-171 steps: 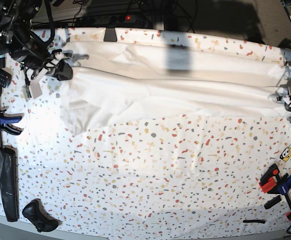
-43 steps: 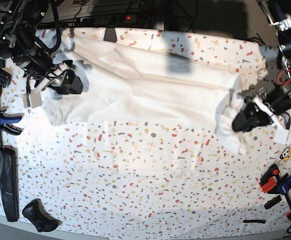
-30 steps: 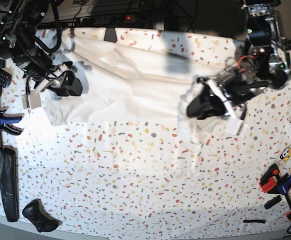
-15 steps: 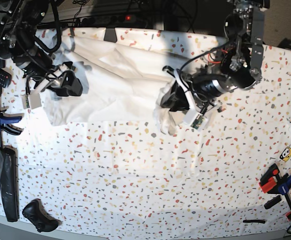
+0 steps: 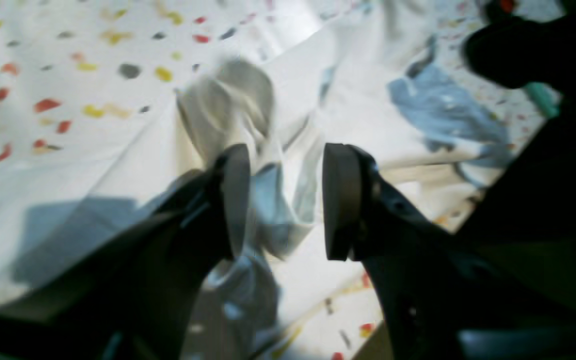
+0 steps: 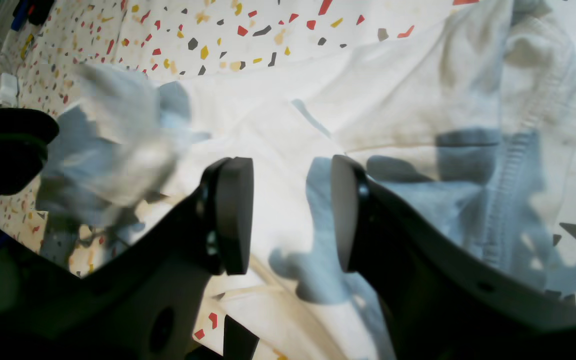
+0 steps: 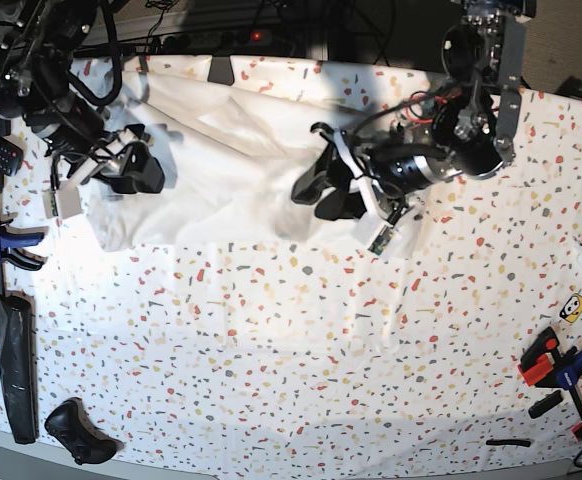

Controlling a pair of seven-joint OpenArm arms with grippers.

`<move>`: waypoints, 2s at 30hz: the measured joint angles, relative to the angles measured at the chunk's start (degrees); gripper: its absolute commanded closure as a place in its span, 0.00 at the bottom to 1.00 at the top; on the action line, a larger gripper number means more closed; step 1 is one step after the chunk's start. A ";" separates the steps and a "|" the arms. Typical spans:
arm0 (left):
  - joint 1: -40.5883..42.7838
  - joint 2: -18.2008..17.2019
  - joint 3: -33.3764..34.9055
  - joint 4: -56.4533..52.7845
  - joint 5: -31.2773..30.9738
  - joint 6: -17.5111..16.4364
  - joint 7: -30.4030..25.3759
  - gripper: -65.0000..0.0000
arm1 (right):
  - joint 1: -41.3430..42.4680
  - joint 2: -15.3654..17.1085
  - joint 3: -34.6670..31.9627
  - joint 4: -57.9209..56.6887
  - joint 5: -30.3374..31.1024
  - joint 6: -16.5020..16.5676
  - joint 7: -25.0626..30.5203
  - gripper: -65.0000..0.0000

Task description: Fold the T-shirt properly

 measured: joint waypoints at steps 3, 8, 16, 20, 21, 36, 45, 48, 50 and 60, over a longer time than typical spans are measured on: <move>-0.02 0.87 -0.11 2.01 -2.01 -1.38 1.97 0.64 | 0.00 0.00 0.00 0.00 0.00 0.00 1.03 0.60; -0.04 1.90 0.04 6.25 4.28 -2.01 2.43 0.85 | 0.37 0.02 0.00 0.00 -2.25 0.07 1.05 0.60; 2.16 1.75 -0.11 6.47 23.17 3.02 -2.86 1.00 | 1.53 0.00 -0.11 0.00 -3.02 0.11 1.07 0.60; 4.79 1.75 -0.11 6.32 29.18 6.27 -4.24 1.00 | 1.90 0.00 -0.11 0.00 -2.99 0.09 1.09 0.60; 5.11 1.73 -0.11 6.32 29.77 7.43 -4.26 1.00 | 1.90 -0.02 -0.11 0.00 -2.99 0.11 1.07 0.60; 8.09 1.75 -0.13 -11.26 20.26 7.50 -11.85 1.00 | 1.95 0.02 -0.04 0.00 -0.59 0.02 -0.61 0.60; 7.80 1.75 -0.15 -11.65 19.39 7.34 -11.58 1.00 | -0.22 0.70 11.39 0.00 4.17 -0.02 -2.78 0.57; 7.80 1.77 -0.15 -11.65 19.41 7.37 -11.58 1.00 | -3.74 1.77 12.15 0.00 4.70 0.02 -3.50 0.45; 7.80 1.75 -0.15 -11.65 19.39 7.37 -11.61 1.00 | -5.01 1.81 12.15 0.00 4.72 0.02 -3.67 0.44; 7.78 1.75 -0.15 -11.67 19.21 7.34 -11.39 1.00 | -0.44 2.34 12.13 -8.94 2.36 -4.11 -2.86 0.44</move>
